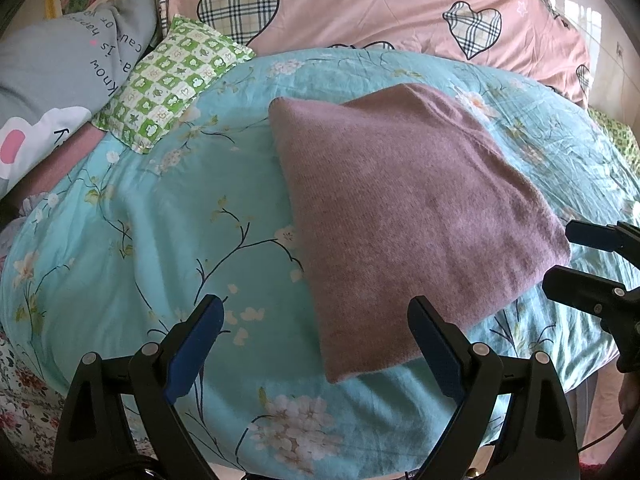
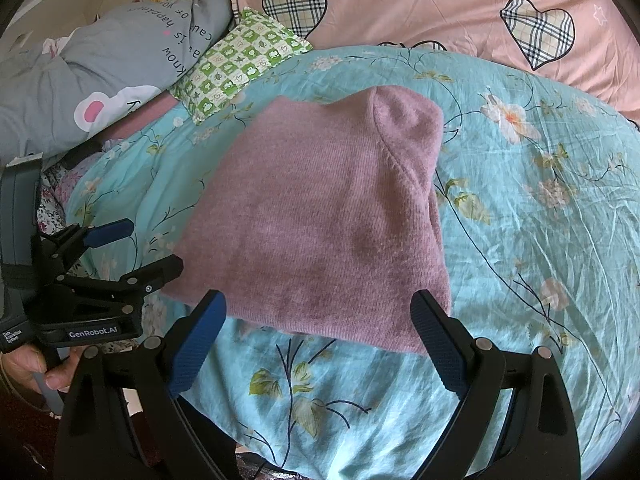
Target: Fold small clothes
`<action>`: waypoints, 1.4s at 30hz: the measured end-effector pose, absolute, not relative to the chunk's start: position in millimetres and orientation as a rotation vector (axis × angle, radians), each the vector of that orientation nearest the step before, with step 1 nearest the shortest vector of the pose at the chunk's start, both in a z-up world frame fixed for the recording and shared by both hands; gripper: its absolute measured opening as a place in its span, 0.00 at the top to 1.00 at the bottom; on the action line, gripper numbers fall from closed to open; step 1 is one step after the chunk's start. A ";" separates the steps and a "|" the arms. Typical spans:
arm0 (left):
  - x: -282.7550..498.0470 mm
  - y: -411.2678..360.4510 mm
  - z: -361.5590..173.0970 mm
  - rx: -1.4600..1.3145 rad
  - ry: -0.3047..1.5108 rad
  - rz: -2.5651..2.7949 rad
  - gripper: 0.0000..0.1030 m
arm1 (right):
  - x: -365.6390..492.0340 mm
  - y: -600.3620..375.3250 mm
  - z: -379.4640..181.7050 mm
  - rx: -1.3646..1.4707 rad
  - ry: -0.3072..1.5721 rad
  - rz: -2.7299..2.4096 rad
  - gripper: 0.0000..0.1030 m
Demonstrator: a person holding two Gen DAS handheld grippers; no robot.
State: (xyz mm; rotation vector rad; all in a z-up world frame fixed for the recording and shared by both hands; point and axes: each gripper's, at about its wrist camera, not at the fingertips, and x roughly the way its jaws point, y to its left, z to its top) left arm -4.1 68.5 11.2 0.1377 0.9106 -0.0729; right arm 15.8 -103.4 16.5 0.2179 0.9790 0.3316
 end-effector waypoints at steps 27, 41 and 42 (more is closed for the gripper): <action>-1.3 64.3 13.1 0.165 0.901 -0.080 0.09 | 14.2 -108.2 16.1 0.244 0.967 0.319 0.09; 3.2 64.1 13.8 0.172 0.900 -0.086 0.10 | 17.0 -115.8 14.4 0.270 0.973 0.311 0.09; 3.1 64.0 14.3 0.175 0.895 -0.086 0.10 | 17.2 -116.1 14.1 0.271 0.973 0.311 0.09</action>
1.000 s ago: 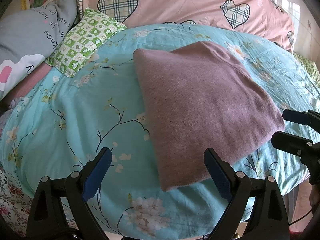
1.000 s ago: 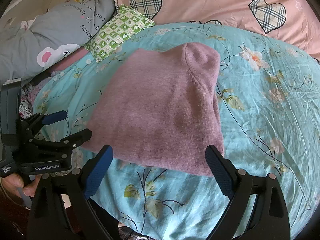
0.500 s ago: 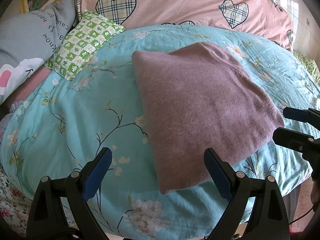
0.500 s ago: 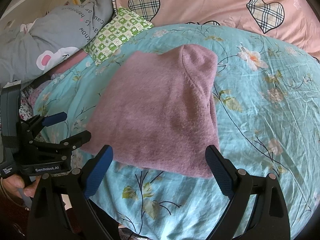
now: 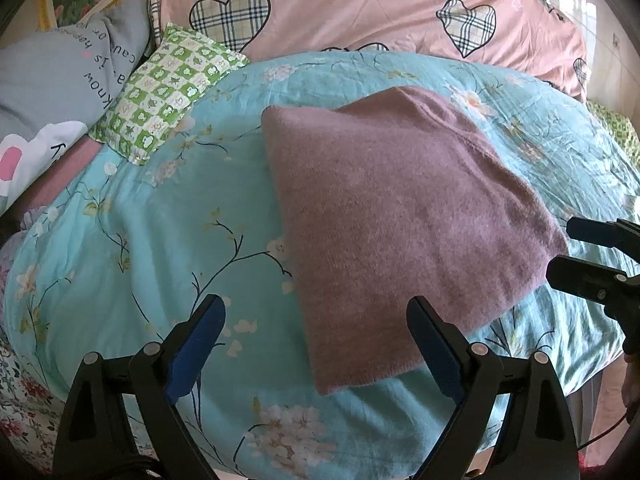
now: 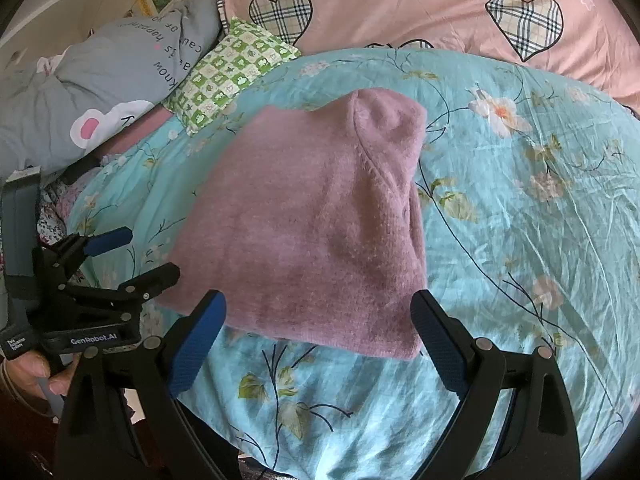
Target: Fold small clothes
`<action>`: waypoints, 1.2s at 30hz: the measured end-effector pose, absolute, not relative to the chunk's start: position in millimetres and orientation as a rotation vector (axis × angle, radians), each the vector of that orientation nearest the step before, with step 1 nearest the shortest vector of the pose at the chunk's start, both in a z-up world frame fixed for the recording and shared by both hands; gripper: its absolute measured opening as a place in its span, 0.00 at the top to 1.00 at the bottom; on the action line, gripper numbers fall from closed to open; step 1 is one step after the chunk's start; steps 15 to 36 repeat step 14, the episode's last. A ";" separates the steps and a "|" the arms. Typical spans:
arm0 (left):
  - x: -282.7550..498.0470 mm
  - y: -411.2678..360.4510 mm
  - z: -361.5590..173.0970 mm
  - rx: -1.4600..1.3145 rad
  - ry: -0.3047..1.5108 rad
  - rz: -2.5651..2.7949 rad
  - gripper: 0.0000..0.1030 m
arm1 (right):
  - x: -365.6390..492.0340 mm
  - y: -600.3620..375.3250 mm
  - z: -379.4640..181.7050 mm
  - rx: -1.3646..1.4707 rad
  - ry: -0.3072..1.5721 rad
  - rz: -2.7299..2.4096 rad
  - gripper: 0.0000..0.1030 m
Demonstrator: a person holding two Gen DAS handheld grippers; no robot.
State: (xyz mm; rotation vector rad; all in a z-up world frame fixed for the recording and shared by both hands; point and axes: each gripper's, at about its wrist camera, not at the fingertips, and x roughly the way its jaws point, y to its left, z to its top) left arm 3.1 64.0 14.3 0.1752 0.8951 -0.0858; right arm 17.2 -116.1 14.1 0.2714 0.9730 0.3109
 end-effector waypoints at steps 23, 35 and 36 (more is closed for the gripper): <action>4.1 59.9 17.8 0.185 0.892 -0.090 0.11 | 18.9 -117.5 15.7 0.284 0.963 0.316 0.09; 4.1 59.9 17.8 0.185 0.892 -0.090 0.11 | 18.9 -117.5 15.7 0.284 0.963 0.316 0.09; 4.1 59.9 17.8 0.185 0.892 -0.090 0.11 | 18.9 -117.5 15.7 0.284 0.963 0.316 0.09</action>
